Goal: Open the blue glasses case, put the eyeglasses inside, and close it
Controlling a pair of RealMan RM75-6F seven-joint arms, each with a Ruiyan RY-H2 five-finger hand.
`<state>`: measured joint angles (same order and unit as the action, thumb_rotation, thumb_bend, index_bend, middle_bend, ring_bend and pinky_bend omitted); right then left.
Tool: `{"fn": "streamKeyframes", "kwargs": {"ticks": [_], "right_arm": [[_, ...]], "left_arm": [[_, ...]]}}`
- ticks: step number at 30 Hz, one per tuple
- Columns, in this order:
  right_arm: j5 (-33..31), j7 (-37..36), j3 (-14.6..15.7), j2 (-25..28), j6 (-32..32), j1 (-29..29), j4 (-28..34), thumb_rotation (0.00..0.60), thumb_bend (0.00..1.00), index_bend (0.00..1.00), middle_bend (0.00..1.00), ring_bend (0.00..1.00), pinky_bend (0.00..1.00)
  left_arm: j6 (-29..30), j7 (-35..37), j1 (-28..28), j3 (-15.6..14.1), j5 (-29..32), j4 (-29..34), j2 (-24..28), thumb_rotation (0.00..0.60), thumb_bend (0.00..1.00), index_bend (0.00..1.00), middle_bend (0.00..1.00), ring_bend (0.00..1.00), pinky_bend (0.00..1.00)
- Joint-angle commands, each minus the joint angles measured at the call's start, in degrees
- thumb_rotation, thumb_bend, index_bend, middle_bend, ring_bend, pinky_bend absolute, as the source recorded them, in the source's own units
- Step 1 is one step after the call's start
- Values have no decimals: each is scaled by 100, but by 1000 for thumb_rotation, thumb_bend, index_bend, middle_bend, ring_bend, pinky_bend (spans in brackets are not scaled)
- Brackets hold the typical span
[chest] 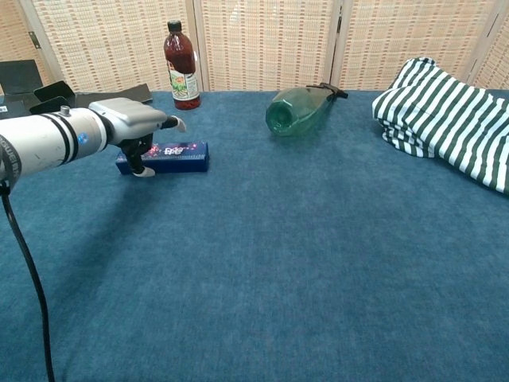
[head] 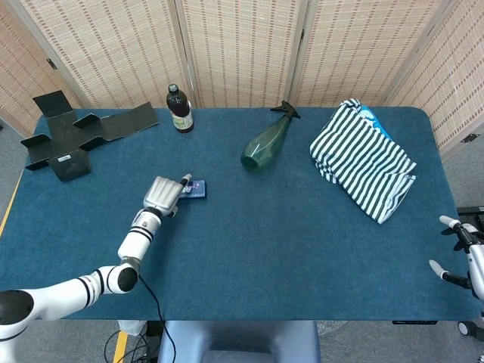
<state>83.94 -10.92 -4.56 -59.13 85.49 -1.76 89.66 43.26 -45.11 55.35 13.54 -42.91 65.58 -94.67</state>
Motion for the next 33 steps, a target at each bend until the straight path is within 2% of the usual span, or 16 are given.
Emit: {"fn": "streamKeyframes", "kwargs": {"ticks": [1, 7, 11, 17, 22, 25, 27, 29, 30, 33], "right_arm": [[-13, 3, -1, 3, -2, 6, 1, 600, 186, 175, 356, 522, 288], [-21, 14, -7, 1, -17, 0, 10, 600, 185, 176, 356, 523, 288], [-33, 19, -9, -1, 3, 17, 18, 600, 186, 175, 356, 523, 288], [-54, 14, -7, 2, -22, 21, 6, 600, 186, 175, 356, 522, 288], [-17, 30, -22, 1, -22, -7, 26, 600, 186, 176, 356, 523, 288], [-7, 46, -24, 2, -29, -18, 47, 600, 186, 176, 356, 522, 288], [-5, 58, -28, 7, -22, -20, 63, 600, 186, 176, 356, 523, 288], [0, 76, -29, 16, -12, -16, 81, 600, 186, 176, 356, 522, 288], [3, 84, -30, 18, -7, -16, 91, 600, 186, 176, 356, 523, 288], [11, 103, -30, 21, 2, -17, 116, 600, 186, 176, 356, 523, 288]], "left_arm": [[-129, -81, 159, -35, 376, -259, -133, 600, 337, 132, 907, 954, 1000], [-270, -13, 323, -5, 887, -688, -305, 600, 337, 164, 907, 957, 1000], [-383, 134, 373, 8, 1073, -891, -382, 600, 337, 275, 907, 966, 1000], [-276, 643, 302, -11, 650, -911, -382, 600, 337, 495, 913, 977, 1000], [-193, 1042, 182, -89, 184, -747, -274, 600, 337, 574, 913, 978, 1000], [-193, 1171, 114, -180, -14, -591, -153, 600, 337, 528, 913, 978, 1000], [-165, 1251, 53, -235, -129, -420, -30, 600, 337, 389, 914, 978, 1000], [-84, 1368, -30, -266, -251, -220, 102, 600, 337, 204, 913, 975, 1000], [-28, 1425, -72, -276, -312, -133, 158, 600, 337, 154, 913, 971, 1000], [217, 1656, -245, -306, -563, 165, 348, 600, 337, 95, 888, 940, 995]]}}
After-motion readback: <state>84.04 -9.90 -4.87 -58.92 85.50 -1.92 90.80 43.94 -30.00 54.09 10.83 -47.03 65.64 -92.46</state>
